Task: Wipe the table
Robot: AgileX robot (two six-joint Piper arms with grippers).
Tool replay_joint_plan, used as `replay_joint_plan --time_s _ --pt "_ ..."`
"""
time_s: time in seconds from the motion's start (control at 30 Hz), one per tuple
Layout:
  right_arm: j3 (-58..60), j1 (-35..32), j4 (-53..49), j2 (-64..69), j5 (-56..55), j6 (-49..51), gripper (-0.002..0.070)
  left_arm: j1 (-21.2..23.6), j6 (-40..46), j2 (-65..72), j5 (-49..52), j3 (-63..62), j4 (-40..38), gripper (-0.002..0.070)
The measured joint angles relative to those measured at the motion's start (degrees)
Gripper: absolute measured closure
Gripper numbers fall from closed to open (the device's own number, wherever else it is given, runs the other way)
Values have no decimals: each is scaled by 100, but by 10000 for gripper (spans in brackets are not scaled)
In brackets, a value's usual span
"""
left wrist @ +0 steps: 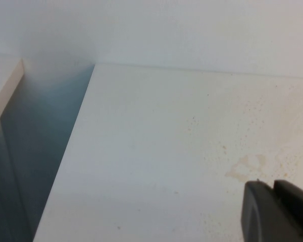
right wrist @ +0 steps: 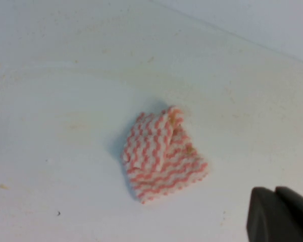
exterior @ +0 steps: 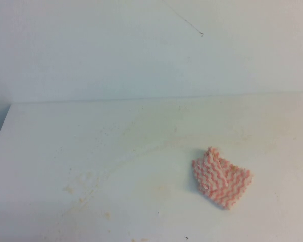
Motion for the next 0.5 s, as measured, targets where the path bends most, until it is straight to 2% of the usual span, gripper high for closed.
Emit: replay_joint_plan --time_s 0.27,0.5 --pt "1238 0 -674 -2232 64 694 677 0 0 0 0 0 0 675" --pt "1747 0 -983 -3022 -296 -194 677 0 0 0 0 0 0 675"
